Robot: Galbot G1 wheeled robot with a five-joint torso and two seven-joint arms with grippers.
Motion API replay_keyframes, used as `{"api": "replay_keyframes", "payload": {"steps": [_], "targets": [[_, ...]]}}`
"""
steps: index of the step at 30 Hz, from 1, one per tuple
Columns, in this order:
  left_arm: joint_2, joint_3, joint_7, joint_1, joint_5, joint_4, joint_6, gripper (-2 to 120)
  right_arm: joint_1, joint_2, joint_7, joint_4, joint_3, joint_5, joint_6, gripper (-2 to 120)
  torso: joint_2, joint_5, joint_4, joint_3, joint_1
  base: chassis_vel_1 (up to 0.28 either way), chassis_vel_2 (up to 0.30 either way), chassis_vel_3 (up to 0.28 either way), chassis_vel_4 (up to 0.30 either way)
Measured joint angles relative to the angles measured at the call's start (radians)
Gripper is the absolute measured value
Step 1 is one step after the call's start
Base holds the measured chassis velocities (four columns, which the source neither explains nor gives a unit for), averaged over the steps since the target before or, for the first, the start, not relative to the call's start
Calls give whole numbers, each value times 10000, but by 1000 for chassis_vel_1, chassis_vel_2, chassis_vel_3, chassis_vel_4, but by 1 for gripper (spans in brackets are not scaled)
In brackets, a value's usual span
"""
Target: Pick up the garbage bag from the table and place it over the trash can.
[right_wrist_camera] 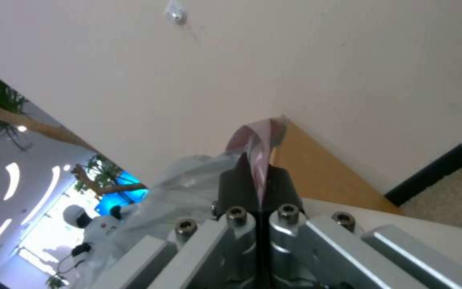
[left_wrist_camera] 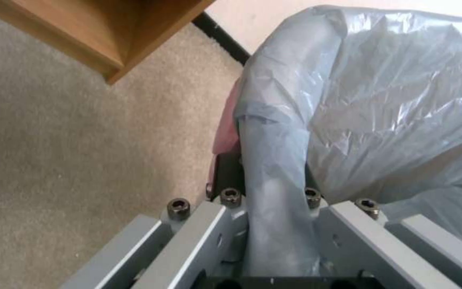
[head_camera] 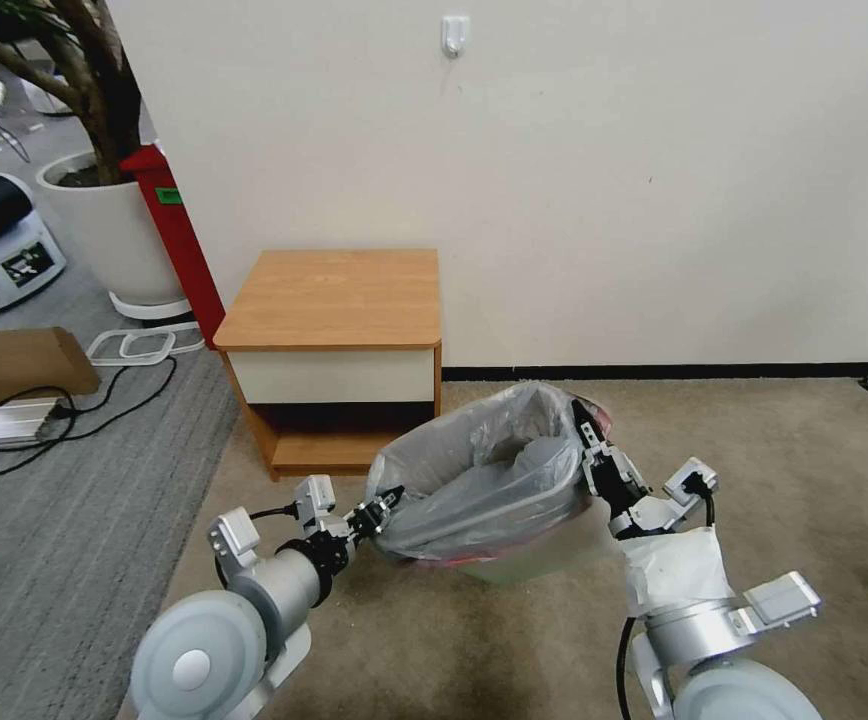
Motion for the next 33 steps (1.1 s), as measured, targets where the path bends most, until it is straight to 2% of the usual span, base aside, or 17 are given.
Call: {"api": "replay_keyframes", "payload": {"steps": [13, 20, 23, 26, 28, 29, 30, 31, 32, 33], "targets": [[-40, -68, 81, 165, -63, -339, 26, 3, 465, -271, -291, -1203, 314, -680, 238, 0, 0, 0, 1, 0, 0, 0, 0, 0, 0], [-50, -117, 80, 82, -212, -383, 18, 3, 421, -275, -418, -1286, 302, -921, 322, 0, 0, -1, 1, 0, 0, 0, 0, 0, 0], [14, -114, 81, -82, -203, -381, 5, 3, 305, -316, -431, -1163, 295, -990, 363, 7, 0, -1, 1, 0, 0, 0, 0, 0, 0], [163, -85, 82, -494, 85, -189, -46, 3, 46, -423, -431, -859, 278, -997, 405, 22, 0, -2, 0, 0, 0, 0, 0, 0, 0], [188, -84, 82, -590, 105, -148, -53, 3, 6, -450, -431, -783, 278, -992, 412, 23, 0, -2, 0, 0, 0, 0, 0, 0, 0], [228, -93, 82, -764, 109, -82, -54, 3, -36, -492, -431, -695, 278, -983, 422, 30, 0, -2, -1, 0, 0, 0, 0, 0, 0], [232, -97, 82, -788, 107, -74, -54, 3, -41, -499, -431, -684, 278, -981, 424, 32, 0, -3, -1, 0, 0, 0, 0, 0, 0], [252, -141, 82, -962, 33, -28, -54, 3, -45, -548, -431, -647, 291, -901, 435, 38, 0, -2, -1, 0, 0, 0, 0, 0, 0], [252, -141, 82, -962, 33, -28, -54, 3, -45, -548, -431, -647, 291, -901, 435, 38, 0, -2, -1, 0, 0, 0, 0, 0, 0], [252, -171, 82, -1036, -58, -26, -50, 3, 3, -582, -423, -682, 332, -786, 436, 44, 0, -2, 0, 0, 0, 0, 0, 0, 0]]}}
